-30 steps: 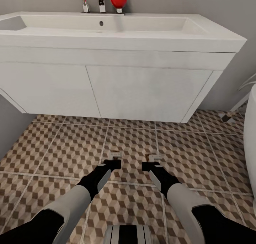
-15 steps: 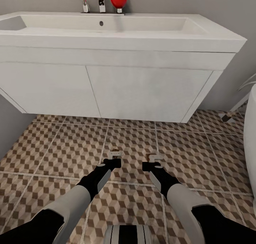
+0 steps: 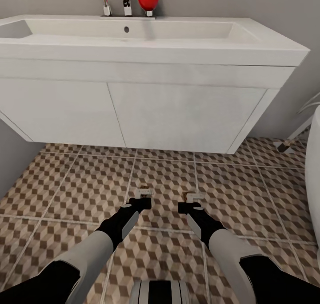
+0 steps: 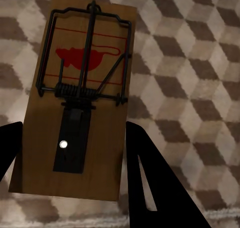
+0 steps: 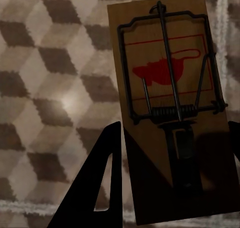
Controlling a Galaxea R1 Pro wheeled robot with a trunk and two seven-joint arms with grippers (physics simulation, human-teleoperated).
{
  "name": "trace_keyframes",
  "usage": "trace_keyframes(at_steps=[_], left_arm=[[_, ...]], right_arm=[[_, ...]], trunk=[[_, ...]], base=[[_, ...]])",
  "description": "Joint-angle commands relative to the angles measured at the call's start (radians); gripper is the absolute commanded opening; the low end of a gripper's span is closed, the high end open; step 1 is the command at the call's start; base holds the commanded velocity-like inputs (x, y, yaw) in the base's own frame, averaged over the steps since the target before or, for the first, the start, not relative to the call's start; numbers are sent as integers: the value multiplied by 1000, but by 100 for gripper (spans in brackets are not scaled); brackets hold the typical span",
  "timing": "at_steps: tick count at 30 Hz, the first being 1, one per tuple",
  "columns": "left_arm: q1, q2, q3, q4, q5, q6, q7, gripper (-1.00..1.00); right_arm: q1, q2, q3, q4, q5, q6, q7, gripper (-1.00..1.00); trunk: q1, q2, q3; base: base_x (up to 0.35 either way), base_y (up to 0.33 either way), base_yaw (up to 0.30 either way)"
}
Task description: Take the four mousetraps from the cabinet in the bathroom and place them on the bathroom floor. Make sure all four end up on the same floor surface, and ensure that at least two of them are either under or directly next to the same bathroom sink.
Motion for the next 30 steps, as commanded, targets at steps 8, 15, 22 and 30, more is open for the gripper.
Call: trace_keyframes(at_steps=[8,15,22,30], left_arm=[[0,0,-4,-1,2,5,9,-100],[0,0,-4,-1,2,5,9,-100],[0,0,-6,-1,2,6,9,-100],[0,0,-6,-2,2,6,9,-100]], right_arm=[[0,0,8,-2,-10,5,-6,-100],[0,0,8,-2,-10,5,-6,-100],[0,0,8,-3,-10,5,-6,-100],[0,0,8,-3,-10,5,-6,-100]], trunk=[[0,0,-1],[0,0,-1],[1,-1,-12],[5,-3,-43]], base=[[228,0,0],[53,0,0],[3,0,0],[0,0,0]])
